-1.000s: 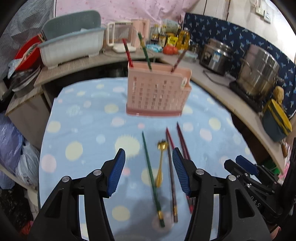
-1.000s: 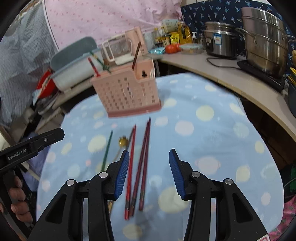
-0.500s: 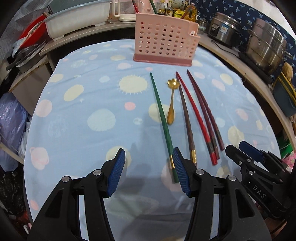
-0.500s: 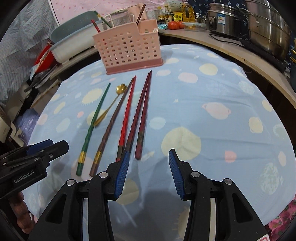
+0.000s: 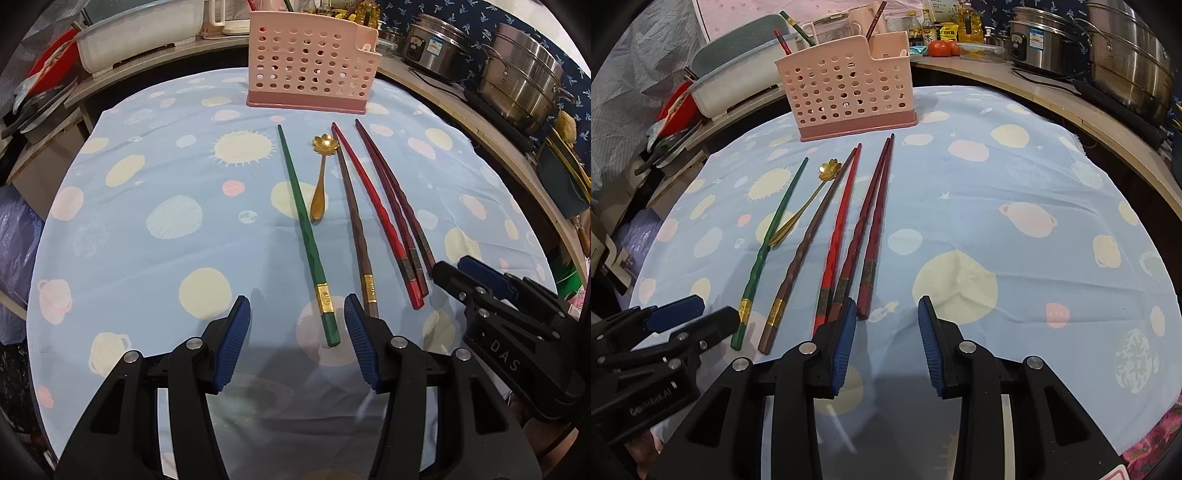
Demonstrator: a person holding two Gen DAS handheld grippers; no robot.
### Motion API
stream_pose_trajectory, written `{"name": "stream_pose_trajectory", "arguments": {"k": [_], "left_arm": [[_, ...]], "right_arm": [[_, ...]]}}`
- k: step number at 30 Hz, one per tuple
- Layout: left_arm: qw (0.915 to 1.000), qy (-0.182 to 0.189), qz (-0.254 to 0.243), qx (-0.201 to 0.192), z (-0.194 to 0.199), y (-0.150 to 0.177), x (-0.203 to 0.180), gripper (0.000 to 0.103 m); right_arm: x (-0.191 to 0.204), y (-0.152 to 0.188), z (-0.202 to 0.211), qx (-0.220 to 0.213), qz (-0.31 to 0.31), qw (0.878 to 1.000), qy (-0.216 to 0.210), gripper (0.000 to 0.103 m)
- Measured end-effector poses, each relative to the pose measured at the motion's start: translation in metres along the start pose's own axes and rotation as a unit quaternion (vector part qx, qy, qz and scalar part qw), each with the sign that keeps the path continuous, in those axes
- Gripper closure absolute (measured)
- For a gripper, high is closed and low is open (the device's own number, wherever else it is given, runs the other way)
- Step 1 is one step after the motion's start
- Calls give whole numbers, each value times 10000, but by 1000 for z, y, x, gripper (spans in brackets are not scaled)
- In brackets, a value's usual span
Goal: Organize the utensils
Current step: 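Move both open tools back down to the remaining chopsticks and gold spoon, then grasp the green chopstick with the left tool while the right tool grasps a red chopstick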
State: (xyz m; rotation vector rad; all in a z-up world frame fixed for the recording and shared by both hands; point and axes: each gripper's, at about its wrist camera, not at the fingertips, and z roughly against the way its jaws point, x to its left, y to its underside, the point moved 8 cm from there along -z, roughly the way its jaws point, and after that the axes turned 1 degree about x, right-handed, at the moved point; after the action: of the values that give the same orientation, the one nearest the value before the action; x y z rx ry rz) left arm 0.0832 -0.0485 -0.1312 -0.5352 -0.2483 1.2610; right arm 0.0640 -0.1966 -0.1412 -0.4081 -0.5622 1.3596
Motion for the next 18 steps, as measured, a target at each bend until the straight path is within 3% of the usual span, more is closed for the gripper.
{"name": "stream_pose_trajectory", "arguments": {"k": [8, 18], "left_arm": [[9999, -153, -26, 52, -9, 2, 2, 55], [9995, -324, -38, -30, -11, -3, 9, 72]], "right_arm": [[6, -8, -11, 31, 58, 10000, -32, 79], [6, -16, -21, -11, 80, 10000, 17, 85]]}}
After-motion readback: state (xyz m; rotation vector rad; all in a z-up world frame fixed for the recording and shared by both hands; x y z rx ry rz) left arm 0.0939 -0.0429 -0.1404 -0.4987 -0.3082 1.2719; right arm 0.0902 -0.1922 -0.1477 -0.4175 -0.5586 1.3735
